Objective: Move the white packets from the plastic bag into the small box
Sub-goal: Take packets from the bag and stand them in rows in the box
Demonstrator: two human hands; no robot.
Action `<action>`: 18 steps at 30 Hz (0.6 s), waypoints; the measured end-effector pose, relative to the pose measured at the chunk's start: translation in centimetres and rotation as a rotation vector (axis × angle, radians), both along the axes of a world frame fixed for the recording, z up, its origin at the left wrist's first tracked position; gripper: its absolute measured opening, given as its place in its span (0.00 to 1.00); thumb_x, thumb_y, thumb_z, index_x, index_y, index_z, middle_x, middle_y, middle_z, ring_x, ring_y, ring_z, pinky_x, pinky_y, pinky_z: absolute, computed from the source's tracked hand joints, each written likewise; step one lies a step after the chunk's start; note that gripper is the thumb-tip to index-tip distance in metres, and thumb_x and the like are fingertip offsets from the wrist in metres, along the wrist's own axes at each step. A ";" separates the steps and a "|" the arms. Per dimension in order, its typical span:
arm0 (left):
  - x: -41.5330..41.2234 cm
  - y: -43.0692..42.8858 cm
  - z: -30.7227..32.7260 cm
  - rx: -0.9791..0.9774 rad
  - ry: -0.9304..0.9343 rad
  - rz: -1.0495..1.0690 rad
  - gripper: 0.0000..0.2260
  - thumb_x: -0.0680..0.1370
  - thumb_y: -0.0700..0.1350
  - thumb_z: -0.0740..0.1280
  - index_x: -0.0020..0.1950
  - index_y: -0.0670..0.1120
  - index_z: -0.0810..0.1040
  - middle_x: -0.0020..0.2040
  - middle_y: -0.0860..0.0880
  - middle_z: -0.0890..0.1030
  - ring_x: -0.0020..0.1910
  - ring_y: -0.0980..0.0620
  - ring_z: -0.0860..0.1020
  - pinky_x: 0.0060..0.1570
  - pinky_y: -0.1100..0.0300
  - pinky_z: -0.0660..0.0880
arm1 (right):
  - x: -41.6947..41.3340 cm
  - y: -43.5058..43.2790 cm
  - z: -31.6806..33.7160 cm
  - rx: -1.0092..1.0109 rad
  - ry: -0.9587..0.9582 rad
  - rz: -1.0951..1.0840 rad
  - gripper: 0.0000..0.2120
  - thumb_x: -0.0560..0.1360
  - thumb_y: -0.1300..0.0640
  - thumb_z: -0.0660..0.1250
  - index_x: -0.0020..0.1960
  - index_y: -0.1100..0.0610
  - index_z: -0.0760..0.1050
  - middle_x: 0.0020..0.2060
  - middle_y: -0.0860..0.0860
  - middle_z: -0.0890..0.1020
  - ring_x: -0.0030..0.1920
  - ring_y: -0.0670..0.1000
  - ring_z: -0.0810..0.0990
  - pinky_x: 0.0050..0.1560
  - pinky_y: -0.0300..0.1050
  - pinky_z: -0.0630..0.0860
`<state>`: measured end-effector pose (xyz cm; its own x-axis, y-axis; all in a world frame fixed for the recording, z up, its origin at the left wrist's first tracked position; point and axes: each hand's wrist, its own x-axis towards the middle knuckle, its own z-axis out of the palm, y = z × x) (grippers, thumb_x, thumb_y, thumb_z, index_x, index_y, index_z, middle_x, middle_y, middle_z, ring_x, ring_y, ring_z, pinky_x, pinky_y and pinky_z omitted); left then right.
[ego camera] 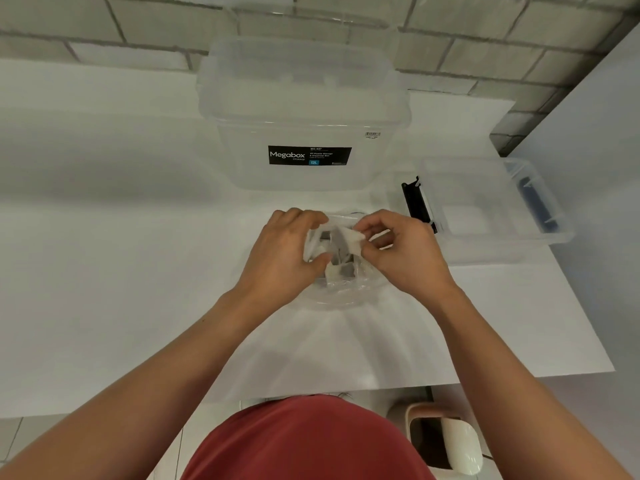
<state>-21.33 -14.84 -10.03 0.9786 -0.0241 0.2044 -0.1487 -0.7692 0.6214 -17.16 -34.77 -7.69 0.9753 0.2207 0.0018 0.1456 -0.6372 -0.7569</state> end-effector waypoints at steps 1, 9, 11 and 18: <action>-0.1 -0.1 0.5 -0.046 0.020 0.018 0.22 0.73 0.49 0.74 0.66 0.52 0.75 0.55 0.56 0.77 0.55 0.55 0.72 0.49 0.69 0.65 | -0.1 -0.1 0.3 0.081 0.004 -0.012 0.14 0.72 0.65 0.72 0.51 0.48 0.83 0.43 0.44 0.84 0.38 0.45 0.83 0.40 0.37 0.79; 0.1 -1.4 3.2 -0.686 0.394 0.097 0.25 0.71 0.50 0.78 0.66 0.55 0.74 0.56 0.56 0.80 0.47 0.56 0.83 0.44 0.56 0.82 | -0.7 0.0 1.7 0.533 0.044 -0.046 0.16 0.73 0.69 0.74 0.56 0.54 0.83 0.46 0.51 0.82 0.39 0.48 0.83 0.47 0.39 0.80; 0.1 -1.6 3.3 -0.884 0.470 0.069 0.20 0.74 0.46 0.77 0.64 0.50 0.77 0.56 0.49 0.82 0.50 0.50 0.84 0.46 0.54 0.82 | -0.9 0.0 1.5 0.596 0.055 -0.061 0.15 0.73 0.68 0.75 0.56 0.54 0.83 0.46 0.50 0.82 0.41 0.49 0.84 0.51 0.45 0.82; 1.1 -1.7 3.1 -0.573 0.208 0.014 0.04 0.77 0.42 0.72 0.51 0.49 0.84 0.43 0.52 0.85 0.44 0.54 0.85 0.48 0.58 0.81 | -1.5 0.4 0.5 0.480 0.054 -0.040 0.16 0.74 0.64 0.76 0.59 0.53 0.82 0.51 0.48 0.84 0.48 0.48 0.85 0.47 0.40 0.81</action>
